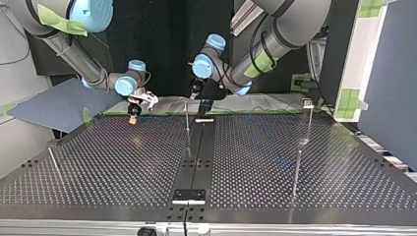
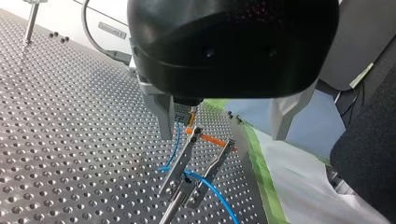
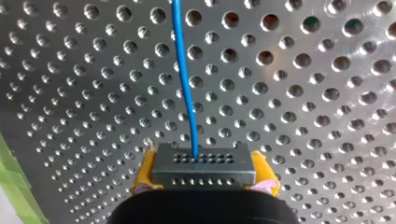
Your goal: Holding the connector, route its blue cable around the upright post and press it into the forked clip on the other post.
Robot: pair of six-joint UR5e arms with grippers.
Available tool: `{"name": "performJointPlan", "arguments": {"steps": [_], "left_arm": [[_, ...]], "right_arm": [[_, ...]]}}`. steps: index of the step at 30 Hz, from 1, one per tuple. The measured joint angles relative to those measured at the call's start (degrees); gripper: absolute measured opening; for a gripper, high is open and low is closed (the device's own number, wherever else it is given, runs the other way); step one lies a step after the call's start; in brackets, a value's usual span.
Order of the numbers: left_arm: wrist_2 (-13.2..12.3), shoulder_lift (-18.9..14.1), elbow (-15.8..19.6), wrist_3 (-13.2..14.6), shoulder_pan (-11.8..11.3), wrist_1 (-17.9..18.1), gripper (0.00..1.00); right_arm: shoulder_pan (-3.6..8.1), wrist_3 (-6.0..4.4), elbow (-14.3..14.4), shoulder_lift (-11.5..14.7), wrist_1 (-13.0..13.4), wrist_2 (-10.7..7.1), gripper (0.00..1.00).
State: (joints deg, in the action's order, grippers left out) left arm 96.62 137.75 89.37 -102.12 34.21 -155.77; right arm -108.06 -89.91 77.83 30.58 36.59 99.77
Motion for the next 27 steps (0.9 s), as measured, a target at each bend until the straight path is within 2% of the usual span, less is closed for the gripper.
{"name": "performJointPlan", "arguments": {"steps": [19, 22, 27], "left_arm": [[0.0, 0.0, 0.0, -0.9, 0.0, 0.0, 1.00], [0.6, -0.1, 0.1, -0.8, 0.0, -0.4, 1.00], [3.0, -1.7, 1.7, -0.7, 0.2, 0.1, 1.00]], "right_arm": [[0.00, -0.02, 0.0, 0.0, -0.1, -0.75, 0.00], [0.00, -0.02, 0.0, 0.0, -0.1, -0.77, 0.00], [0.00, 0.00, 0.0, 0.0, -0.1, -0.78, 0.00]]}}
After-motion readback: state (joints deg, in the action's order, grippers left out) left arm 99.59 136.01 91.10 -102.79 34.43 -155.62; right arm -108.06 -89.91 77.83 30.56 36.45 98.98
